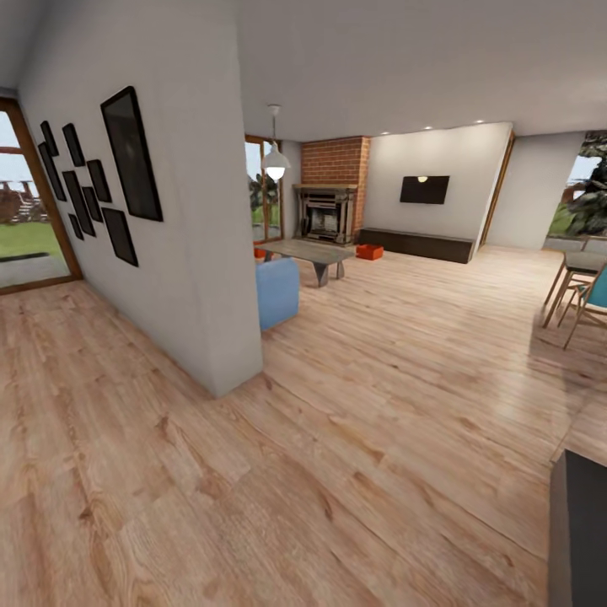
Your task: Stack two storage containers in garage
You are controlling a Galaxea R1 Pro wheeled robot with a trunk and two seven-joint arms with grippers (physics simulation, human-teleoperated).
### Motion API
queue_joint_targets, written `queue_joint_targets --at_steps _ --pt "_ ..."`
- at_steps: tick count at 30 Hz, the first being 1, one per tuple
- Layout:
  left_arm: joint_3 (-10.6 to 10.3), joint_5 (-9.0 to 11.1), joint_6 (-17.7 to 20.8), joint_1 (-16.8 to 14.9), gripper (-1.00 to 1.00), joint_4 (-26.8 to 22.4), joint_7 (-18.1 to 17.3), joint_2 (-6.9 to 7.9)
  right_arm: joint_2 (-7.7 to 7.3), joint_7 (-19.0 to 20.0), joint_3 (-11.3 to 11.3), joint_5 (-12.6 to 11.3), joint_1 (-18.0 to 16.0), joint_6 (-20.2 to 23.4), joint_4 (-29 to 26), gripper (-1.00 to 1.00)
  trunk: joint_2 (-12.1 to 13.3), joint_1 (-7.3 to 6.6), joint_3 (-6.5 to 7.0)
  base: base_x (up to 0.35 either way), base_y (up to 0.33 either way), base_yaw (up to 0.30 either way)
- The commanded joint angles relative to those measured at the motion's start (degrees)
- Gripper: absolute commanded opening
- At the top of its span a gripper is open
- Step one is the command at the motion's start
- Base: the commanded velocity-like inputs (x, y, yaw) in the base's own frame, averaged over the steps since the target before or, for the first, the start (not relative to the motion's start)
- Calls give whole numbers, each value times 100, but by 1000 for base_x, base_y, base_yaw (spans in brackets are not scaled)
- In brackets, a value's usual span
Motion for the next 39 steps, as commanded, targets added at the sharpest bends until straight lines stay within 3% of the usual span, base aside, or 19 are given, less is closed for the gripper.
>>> queue_joint_targets --at_steps 1,8,39 --pt "4 28 -2 -2 100 -1 -11 1 4 1 48 -49 -6 -30 18 100 -2 3 -5 320 0 -16" --pt "4 28 -1 -2 100 -1 -12 1 11 6 48 -49 -6 -45 18 100 -2 3 -5 320 0 -104" --pt "4 28 -2 -2 100 -1 -12 1 6 50 48 -49 -6 -17 18 100 -2 3 -5 319 0 -241"
